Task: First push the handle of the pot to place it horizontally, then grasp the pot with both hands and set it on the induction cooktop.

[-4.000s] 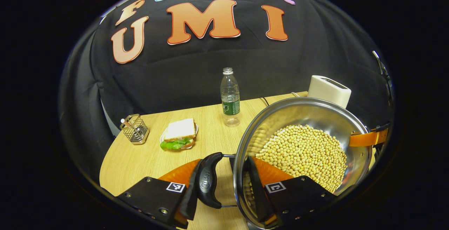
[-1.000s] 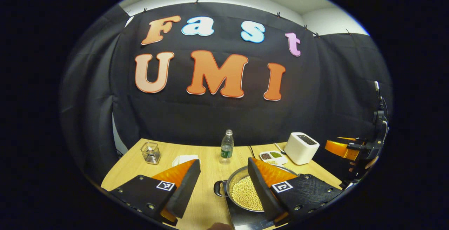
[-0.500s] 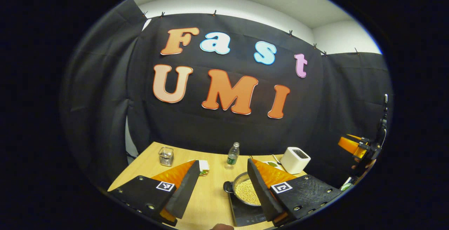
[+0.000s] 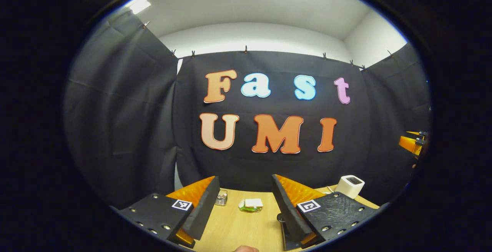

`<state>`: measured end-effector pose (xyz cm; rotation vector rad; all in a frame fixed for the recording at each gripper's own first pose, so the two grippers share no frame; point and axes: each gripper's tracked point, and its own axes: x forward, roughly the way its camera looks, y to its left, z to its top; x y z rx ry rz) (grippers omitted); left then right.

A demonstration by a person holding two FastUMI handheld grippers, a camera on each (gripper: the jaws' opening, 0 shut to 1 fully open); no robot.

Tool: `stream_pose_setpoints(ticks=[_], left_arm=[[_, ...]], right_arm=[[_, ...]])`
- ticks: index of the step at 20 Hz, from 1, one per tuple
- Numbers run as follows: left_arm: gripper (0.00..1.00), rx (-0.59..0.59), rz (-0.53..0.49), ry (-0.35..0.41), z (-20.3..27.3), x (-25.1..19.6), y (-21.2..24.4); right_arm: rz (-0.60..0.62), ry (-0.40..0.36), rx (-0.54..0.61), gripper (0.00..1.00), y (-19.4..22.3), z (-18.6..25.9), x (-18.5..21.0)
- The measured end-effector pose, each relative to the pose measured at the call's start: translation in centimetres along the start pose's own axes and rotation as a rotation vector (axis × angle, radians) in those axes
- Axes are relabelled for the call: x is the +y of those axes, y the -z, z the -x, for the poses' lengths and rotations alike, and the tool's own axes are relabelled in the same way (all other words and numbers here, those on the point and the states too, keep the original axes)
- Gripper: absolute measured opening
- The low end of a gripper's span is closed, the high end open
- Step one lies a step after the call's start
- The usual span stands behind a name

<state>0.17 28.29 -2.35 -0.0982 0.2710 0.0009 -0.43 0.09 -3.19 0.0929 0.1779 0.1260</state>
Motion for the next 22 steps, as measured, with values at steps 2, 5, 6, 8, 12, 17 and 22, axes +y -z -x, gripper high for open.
stream_pose_setpoints(ticks=[2, 5, 6, 8, 12, 17, 22], left_arm=[[0.82, -0.040, -0.007, -0.008, 1.2, 0.6, -1.5], [0.81, -0.140, -0.063, -0.033, 3.3, 0.8, -4.4], [0.83, -0.170, -0.071, -0.034, 4.0, 0.4, -5.2], [0.81, -0.228, -0.090, -0.041, 5.3, 0.0, -6.8], [0.85, -0.309, -0.116, -0.058, 6.9, -0.7, -9.1], [0.81, -0.321, -0.111, -0.089, 7.4, 0.1, -9.4], [0.81, -0.307, -0.048, -0.056, 5.5, -0.2, -8.5]], right_arm=[[0.007, 0.002, -0.018, 0.98, -0.8, 0.6, -0.2], [0.004, -0.007, -0.049, 0.93, -2.3, 1.9, 0.4], [0.006, -0.007, -0.060, 0.93, -2.8, 2.3, 0.1], [0.012, 0.002, -0.088, 0.93, -4.0, 3.0, -0.1], [0.021, 0.018, -0.150, 0.93, -6.4, 3.9, -0.6], [0.044, 0.044, -0.196, 0.93, -7.8, 5.4, -1.0], [0.071, 0.075, -0.192, 0.97, -7.1, 4.7, -1.5]])
